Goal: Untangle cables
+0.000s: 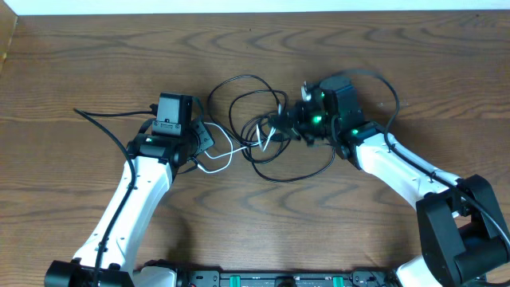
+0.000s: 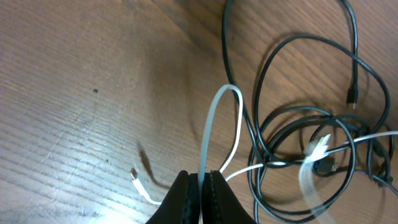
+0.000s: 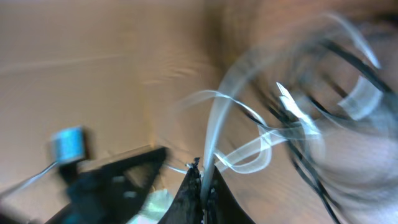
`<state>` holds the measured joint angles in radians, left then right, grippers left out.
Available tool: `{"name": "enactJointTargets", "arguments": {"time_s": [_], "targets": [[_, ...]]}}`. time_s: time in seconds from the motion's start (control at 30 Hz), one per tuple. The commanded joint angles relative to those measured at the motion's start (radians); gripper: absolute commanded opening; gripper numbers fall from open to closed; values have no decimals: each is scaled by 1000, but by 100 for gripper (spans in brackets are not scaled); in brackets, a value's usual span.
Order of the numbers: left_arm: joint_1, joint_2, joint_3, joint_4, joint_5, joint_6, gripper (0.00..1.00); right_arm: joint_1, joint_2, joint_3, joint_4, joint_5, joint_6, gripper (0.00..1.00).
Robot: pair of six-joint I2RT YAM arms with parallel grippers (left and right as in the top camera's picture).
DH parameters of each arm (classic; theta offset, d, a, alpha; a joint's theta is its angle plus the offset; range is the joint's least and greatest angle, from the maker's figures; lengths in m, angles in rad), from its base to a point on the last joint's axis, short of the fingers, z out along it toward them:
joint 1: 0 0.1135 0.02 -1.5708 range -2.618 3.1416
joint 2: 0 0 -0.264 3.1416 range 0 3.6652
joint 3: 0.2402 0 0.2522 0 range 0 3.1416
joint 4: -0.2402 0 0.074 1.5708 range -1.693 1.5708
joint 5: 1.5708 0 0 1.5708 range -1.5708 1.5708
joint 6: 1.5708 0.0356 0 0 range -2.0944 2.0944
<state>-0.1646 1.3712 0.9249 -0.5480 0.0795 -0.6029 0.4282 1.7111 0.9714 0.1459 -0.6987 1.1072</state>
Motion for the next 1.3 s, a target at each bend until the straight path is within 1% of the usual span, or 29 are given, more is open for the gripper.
{"name": "enactJointTargets", "arguments": {"time_s": [0.0, 0.1, 0.27, 0.4, 0.5, 0.6, 0.67, 0.7, 0.73, 0.8, 0.83, 0.93, 0.97, 1.03, 1.13, 1.23, 1.27], "targets": [[2, 1, -5, -1, -10, -5, 8, -31, -10, 10, 126, -95, -128, 1], [2, 1, -5, -2, -10, -5, 8, -87, -10, 10, 185, -121, -127, 1], [2, 1, -5, -24, -10, -4, 8, -224, -10, 10, 172, -85, -118, 1], [2, 1, -14, -26, -16, -4, 8, -322, -9, 10, 108, -79, 21, 1], [2, 2, -26, -27, -24, -4, 8, -372, -9, 10, 20, -20, 61, 4], [2, 2, -33, -27, -25, -4, 8, -422, -9, 10, -25, 4, 64, 12], [2, 3, -36, -27, -29, -1, 8, -452, -9, 10, -32, 0, 21, 16], [2, 3, -36, -27, -34, 0, 8, -471, -9, 10, -32, -9, -51, 16], [2, 3, -36, -27, -39, -1, 8, -478, -9, 10, -32, -13, -89, 19], [2, 3, -36, -27, -52, -1, 8, -500, -9, 10, -53, -15, -281, 27], [2, 3, -36, -27, -62, -1, 8, -503, -9, 10, -78, -14, -331, 33], [3, 3, -35, -26, -120, 0, 8, -497, -9, 10, -168, -14, -439, 41], [3, 2, -35, -24, -133, 0, 8, -492, -9, 10, -185, -18, -461, 42], [10, -9, -23, -20, -178, 39, 7, -462, -9, 10, -246, -27, -548, 46], [18, -48, 10, -28, -177, 82, 7, -398, -9, 10, -299, -26, -650, 53], [18, -111, 29, -27, -177, 91, 8, -329, -9, 10, -308, -26, -715, 59], [18, -163, 31, -27, -178, 95, 8, -278, -9, 10, -308, -26, -739, 62]]}}
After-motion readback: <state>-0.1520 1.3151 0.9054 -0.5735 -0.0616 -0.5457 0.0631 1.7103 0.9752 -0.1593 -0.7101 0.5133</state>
